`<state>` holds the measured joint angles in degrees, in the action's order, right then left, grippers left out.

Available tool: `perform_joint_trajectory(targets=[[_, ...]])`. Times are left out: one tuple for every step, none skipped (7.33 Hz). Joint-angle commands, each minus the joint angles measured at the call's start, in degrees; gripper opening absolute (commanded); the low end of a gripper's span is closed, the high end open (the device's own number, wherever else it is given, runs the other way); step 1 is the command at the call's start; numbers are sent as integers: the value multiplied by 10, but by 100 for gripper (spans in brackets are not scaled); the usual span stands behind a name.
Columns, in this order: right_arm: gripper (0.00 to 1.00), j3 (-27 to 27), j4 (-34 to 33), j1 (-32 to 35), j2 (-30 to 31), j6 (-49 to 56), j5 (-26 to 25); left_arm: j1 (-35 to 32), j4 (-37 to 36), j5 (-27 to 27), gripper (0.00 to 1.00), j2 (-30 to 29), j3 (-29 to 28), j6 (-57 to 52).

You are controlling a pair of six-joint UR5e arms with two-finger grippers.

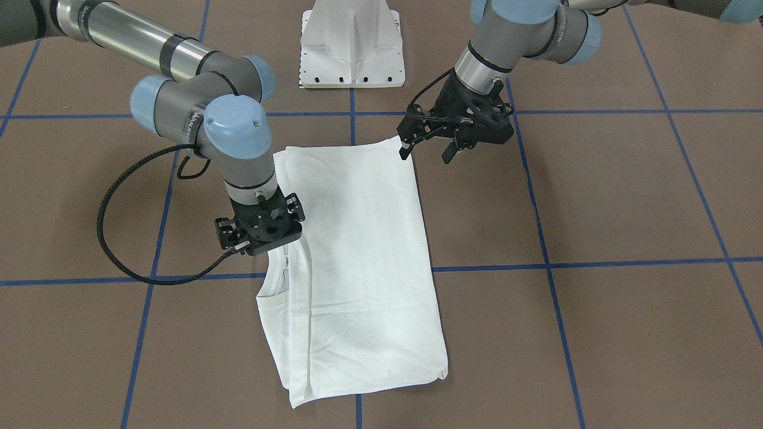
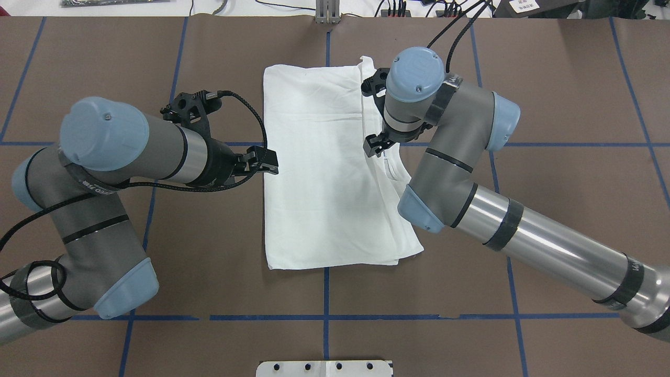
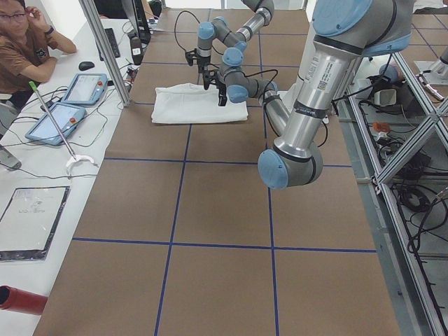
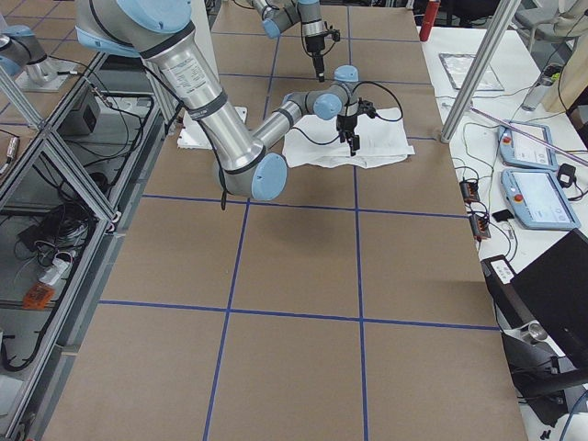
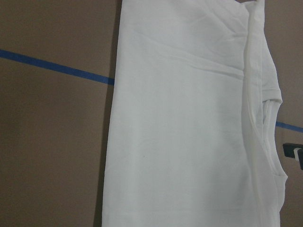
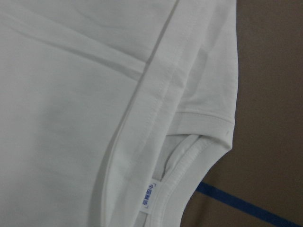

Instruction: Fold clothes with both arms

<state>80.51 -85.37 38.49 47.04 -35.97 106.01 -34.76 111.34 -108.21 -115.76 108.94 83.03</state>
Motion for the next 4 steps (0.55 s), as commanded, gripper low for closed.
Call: perform_joint_trajectory(targets=[[100,-48,44,-12,-13,0,-9,0,-2,-1,100,-1,0,-2],[100,-48,43,-17,-13,0,-8,0,-2,-2,100,0,0,-2],[100,-48,43,-28,-9,-1,-8,0,-2,-2,100,1,-3,-2],[100,-48,41,-30,-6,-1,-9,0,-1,-2,100,1,-4,-2]])
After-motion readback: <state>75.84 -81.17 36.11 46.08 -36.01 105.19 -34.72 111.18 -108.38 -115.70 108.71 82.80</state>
